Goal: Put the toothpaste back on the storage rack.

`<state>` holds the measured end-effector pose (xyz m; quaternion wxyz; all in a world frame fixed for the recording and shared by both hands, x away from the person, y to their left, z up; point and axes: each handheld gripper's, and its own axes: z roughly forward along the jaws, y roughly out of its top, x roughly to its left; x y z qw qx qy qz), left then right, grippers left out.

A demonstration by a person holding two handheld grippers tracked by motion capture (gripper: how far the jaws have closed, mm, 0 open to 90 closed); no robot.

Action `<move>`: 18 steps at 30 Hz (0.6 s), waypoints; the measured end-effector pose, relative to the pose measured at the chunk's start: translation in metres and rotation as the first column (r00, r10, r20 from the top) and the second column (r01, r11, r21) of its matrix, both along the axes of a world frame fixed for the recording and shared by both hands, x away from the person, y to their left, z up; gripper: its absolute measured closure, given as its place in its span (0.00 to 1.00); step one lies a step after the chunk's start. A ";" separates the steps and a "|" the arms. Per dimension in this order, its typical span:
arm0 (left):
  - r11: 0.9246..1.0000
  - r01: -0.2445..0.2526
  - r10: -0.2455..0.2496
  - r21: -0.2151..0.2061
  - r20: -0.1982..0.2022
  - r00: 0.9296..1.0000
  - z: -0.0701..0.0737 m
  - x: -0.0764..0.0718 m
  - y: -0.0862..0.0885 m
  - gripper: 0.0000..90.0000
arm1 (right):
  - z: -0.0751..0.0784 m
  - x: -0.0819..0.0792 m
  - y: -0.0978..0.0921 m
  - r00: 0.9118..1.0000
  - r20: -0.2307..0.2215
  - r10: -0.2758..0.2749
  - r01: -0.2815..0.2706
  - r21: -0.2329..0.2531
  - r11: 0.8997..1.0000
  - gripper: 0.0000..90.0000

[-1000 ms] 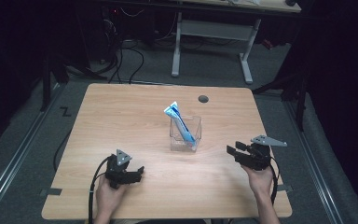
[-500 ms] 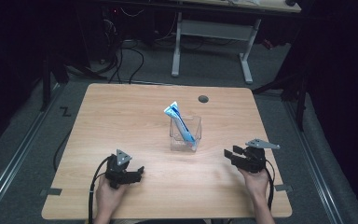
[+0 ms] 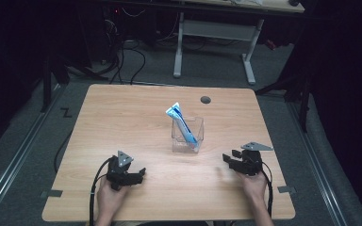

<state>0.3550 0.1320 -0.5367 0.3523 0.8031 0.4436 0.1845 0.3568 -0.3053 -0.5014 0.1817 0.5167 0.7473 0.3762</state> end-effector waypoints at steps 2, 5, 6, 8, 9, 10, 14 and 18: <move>1.000 0.000 0.000 0.001 0.000 1.000 0.000 0.000 0.000 0.18 | -0.002 0.002 0.002 1.000 -0.006 0.001 -0.001 -0.012 1.000 0.54; 1.000 0.000 0.000 0.000 0.000 1.000 0.000 0.000 0.000 0.18 | -0.007 0.004 0.005 1.000 -0.019 -0.002 0.001 -0.031 1.000 0.54; 1.000 0.000 0.000 0.000 0.000 1.000 0.000 0.000 0.000 0.18 | -0.008 0.005 0.006 1.000 -0.024 -0.001 0.000 -0.038 0.999 0.54; 1.000 0.000 0.000 0.000 0.000 1.000 0.000 0.000 0.000 0.18 | -0.011 0.007 0.008 1.000 -0.021 0.001 -0.003 -0.054 0.999 0.54; 1.000 0.000 0.000 0.000 0.000 1.000 0.000 0.000 0.000 0.18 | -0.012 0.008 0.010 1.000 -0.026 -0.002 0.000 -0.060 0.998 0.54; 1.000 0.000 0.000 0.000 0.000 1.000 0.000 0.000 0.000 0.18 | -0.013 0.009 0.010 1.000 -0.028 -0.002 0.001 -0.060 0.998 0.54; 1.000 0.000 0.000 0.000 0.000 1.000 0.000 0.000 0.000 0.18 | -0.018 0.012 0.013 1.000 -0.028 0.001 -0.004 -0.079 0.997 0.53; 1.000 0.000 0.000 0.000 0.000 1.000 0.000 0.000 0.000 0.18 | -0.021 0.012 0.017 1.000 -0.028 0.005 -0.008 -0.106 0.994 0.53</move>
